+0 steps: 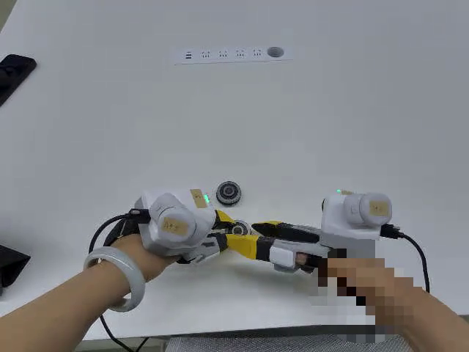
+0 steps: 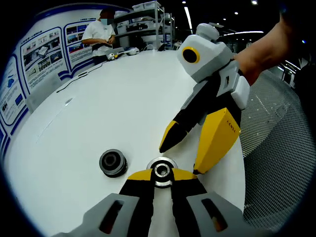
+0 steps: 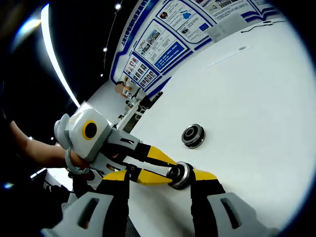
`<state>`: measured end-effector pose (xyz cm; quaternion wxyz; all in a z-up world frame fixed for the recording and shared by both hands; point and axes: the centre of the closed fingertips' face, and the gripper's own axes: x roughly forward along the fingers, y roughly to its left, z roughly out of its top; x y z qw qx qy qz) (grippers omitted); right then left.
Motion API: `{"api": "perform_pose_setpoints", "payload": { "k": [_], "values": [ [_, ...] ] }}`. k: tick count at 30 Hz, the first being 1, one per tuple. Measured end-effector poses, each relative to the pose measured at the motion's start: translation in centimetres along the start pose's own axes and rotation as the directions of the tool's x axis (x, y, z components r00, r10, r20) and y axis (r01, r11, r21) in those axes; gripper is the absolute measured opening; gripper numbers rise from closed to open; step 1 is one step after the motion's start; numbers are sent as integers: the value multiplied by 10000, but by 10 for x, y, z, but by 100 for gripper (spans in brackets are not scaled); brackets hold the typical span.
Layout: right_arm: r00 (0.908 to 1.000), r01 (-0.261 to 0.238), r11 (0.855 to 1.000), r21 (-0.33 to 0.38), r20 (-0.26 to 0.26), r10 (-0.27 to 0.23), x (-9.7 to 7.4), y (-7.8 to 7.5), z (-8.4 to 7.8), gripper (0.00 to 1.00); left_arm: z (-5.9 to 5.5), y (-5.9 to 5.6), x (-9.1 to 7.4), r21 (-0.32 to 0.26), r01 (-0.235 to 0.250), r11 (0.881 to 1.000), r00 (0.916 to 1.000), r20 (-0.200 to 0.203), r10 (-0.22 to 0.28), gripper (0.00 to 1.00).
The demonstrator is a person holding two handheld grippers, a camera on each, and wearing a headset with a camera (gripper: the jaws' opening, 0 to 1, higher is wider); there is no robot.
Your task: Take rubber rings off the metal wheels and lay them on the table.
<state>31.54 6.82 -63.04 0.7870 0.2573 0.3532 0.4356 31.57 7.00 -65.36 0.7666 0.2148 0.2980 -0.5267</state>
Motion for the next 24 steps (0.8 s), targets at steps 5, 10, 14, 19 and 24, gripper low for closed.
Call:
{"api": "perform_pose_setpoints", "payload": {
  "k": [5,10,14,19,24],
  "values": [
    [9999,118,9995,308,-41,-116,5,-5,-1,48,0,0,0,52,14,10000,10000,-2,-14,12],
    [9998,218,9974,685,-34,-216,11,-9,0,47,0,0,0,76,25,10000,10000,6,-25,12],
    [9998,185,9963,844,-108,-176,13,-9,-1,46,-1,0,0,91,22,10000,10000,8,-22,12],
    [9997,157,9950,988,-190,-139,13,-9,-3,46,-1,1,0,67,8,10000,10000,35,-8,12],
    [9995,133,9941,1078,-282,-104,11,-8,-4,46,-1,1,0,53,8,10000,10000,47,-8,12]
  ]
}}
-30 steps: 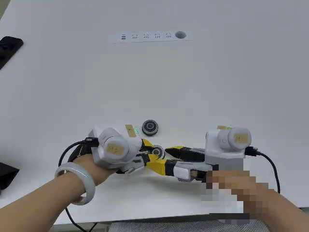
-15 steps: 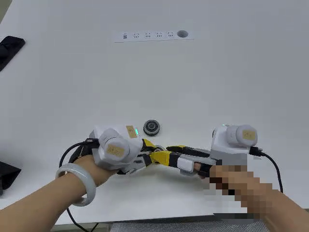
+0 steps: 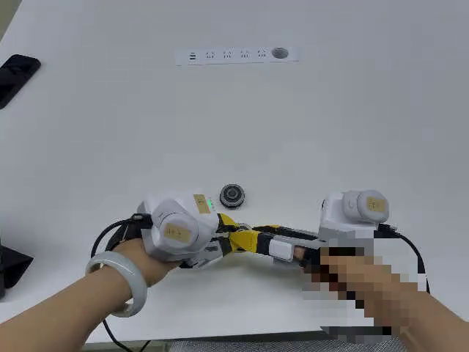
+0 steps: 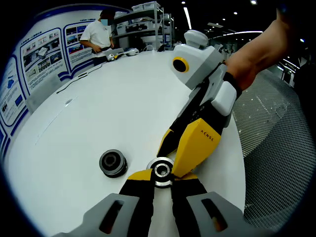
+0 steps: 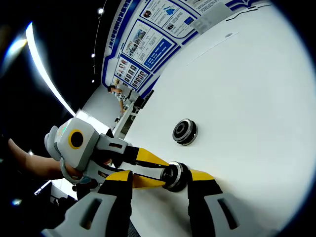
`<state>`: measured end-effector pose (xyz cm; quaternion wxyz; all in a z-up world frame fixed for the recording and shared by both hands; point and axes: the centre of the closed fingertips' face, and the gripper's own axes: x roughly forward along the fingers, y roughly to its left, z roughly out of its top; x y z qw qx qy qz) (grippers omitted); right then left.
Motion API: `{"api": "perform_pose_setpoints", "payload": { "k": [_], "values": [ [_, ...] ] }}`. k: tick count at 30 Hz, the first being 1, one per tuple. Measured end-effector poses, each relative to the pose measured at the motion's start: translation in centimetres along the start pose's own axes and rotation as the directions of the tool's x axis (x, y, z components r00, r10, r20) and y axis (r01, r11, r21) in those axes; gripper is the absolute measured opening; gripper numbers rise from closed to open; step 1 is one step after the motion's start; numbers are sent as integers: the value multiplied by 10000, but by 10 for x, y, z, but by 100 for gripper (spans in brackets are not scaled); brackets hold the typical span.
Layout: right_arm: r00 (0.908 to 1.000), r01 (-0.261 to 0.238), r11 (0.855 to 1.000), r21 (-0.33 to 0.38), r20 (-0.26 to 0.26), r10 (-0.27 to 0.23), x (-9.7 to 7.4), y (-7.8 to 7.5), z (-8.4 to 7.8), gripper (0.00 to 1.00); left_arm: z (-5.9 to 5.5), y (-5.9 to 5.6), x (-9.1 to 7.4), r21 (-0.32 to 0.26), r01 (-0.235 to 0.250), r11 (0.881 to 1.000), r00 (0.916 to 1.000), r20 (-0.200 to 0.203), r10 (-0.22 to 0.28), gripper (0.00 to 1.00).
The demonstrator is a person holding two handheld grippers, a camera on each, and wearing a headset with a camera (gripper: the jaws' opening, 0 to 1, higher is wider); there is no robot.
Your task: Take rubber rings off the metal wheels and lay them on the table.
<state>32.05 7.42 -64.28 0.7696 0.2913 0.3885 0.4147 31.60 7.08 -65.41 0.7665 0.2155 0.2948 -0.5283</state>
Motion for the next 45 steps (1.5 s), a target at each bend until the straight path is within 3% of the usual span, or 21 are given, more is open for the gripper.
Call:
{"api": "perform_pose_setpoints", "payload": {
  "k": [19,25,31,36,45],
  "values": [
    [9985,-250,9988,429,-475,271,-7,6,-9,47,0,-1,-1,62,32,10000,10000,-11,-32,12],
    [9987,-118,9989,446,-493,140,-6,5,-10,45,-1,-1,-1,51,-1,10000,10000,13,1,12],
    [9985,-315,9970,712,-422,345,-7,8,-9,49,-2,-1,0,110,-1,9999,10000,-27,1,12],
    [9979,-473,9958,786,-412,507,-11,11,-8,46,-2,-1,-1,111,6,9999,10000,-17,-6,12],
    [9995,-287,9994,215,-130,290,-4,9,-1,52,-2,0,0,87,0,10000,10000,-1,0,12]
  ]
}}
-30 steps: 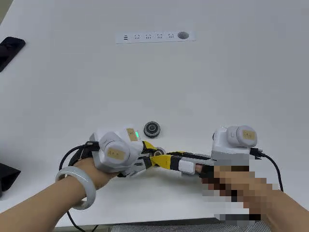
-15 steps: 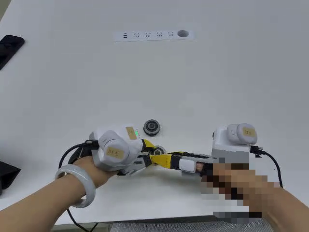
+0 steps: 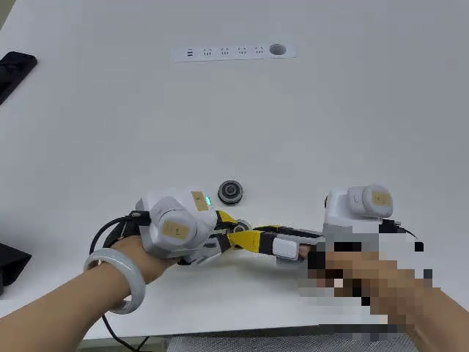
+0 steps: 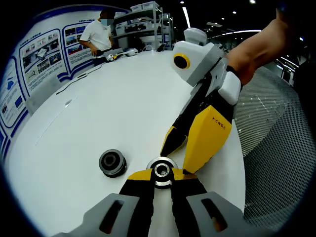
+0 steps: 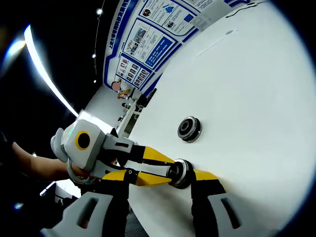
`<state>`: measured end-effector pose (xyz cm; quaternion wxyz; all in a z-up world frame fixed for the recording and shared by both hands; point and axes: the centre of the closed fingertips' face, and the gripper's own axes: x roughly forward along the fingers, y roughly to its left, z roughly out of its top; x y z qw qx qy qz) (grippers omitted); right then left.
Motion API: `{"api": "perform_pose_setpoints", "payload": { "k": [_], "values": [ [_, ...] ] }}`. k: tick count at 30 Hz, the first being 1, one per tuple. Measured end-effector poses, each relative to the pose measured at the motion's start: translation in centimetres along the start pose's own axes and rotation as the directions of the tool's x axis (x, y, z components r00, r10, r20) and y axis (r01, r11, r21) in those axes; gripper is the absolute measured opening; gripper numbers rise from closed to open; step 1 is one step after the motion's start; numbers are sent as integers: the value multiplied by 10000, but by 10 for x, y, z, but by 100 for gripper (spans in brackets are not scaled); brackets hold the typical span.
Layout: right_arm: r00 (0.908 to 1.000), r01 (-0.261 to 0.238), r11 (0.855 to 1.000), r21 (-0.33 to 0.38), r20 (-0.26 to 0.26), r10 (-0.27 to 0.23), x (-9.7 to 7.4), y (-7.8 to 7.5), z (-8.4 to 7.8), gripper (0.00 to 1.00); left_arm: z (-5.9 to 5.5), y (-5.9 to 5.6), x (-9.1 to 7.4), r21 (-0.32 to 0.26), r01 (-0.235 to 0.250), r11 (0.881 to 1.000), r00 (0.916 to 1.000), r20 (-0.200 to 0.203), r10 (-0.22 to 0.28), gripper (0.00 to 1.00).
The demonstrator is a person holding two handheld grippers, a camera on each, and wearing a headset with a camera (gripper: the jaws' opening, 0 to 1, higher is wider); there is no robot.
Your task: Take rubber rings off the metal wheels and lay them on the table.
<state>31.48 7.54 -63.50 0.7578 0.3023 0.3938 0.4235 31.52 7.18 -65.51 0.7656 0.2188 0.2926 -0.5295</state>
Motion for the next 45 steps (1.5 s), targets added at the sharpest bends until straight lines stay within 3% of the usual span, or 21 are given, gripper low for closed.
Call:
{"api": "perform_pose_setpoints", "payload": {
  "k": [10,25,45],
  "values": [
    [9993,-59,9995,-313,-360,48,9,-1,1,56,0,0,0,2,4,10000,10000,10,-4,12],
    [9951,-359,9990,-276,-931,332,0,6,-10,57,0,-1,0,-32,-9,10000,10000,50,10,12],
    [9972,-235,9992,-318,-719,212,-5,6,-5,55,0,-1,-1,-54,-27,10000,10000,76,28,12]
  ]
}}
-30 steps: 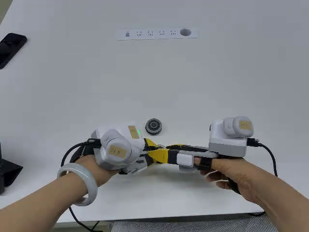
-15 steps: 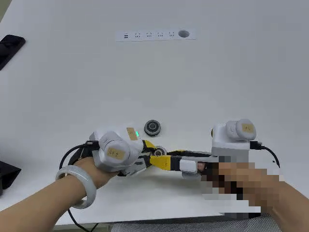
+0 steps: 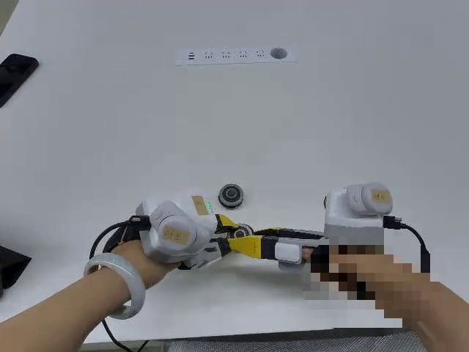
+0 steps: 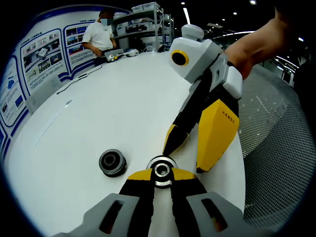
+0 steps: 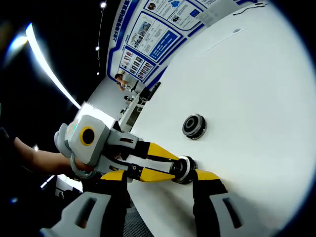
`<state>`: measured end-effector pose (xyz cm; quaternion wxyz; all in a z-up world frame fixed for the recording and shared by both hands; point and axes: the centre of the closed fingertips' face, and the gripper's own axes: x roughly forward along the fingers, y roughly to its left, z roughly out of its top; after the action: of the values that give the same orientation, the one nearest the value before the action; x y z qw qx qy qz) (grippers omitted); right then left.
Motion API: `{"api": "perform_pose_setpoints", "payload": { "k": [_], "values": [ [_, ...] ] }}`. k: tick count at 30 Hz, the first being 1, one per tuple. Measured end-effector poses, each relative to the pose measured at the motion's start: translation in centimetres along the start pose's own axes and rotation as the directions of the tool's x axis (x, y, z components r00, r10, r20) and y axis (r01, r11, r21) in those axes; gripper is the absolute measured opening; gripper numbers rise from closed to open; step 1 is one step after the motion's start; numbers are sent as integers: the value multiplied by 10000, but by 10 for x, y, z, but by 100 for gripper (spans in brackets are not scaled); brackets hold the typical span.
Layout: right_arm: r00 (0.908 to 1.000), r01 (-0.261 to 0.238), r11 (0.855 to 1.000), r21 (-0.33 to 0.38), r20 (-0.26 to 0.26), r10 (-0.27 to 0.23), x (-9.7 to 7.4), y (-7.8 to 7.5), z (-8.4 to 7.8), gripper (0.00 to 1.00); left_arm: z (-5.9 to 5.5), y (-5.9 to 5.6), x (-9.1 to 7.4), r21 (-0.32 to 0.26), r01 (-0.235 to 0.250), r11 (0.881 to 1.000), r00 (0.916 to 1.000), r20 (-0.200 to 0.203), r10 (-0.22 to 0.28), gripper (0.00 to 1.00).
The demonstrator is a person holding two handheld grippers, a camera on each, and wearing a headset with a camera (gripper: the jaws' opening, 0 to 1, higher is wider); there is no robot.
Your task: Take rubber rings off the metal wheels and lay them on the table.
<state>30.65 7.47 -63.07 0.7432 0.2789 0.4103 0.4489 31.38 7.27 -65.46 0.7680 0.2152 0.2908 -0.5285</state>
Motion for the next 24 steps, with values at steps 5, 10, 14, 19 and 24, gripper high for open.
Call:
{"api": "perform_pose_setpoints", "payload": {
  "k": [5,10,14,19,24],
  "values": [
    [10000,83,9999,-73,4,-83,-2,-2,1,51,1,0,0,4,-6,10000,10000,-2,6,12],
    [9999,78,10000,-43,-63,-78,-2,-3,0,50,1,0,0,3,-11,10000,10000,12,11,12],
    [9997,131,9999,11,-226,-130,4,-5,-4,49,1,0,0,-2,-9,10000,10000,21,9,12],
    [9986,469,9989,12,-263,-469,1,-11,-2,40,1,-1,0,0,-8,10000,10000,19,8,12],
    [9954,923,9955,225,-266,-917,-2,-25,-1,21,1,-1,0,-5,-4,10000,10000,45,4,12]
  ]
}}
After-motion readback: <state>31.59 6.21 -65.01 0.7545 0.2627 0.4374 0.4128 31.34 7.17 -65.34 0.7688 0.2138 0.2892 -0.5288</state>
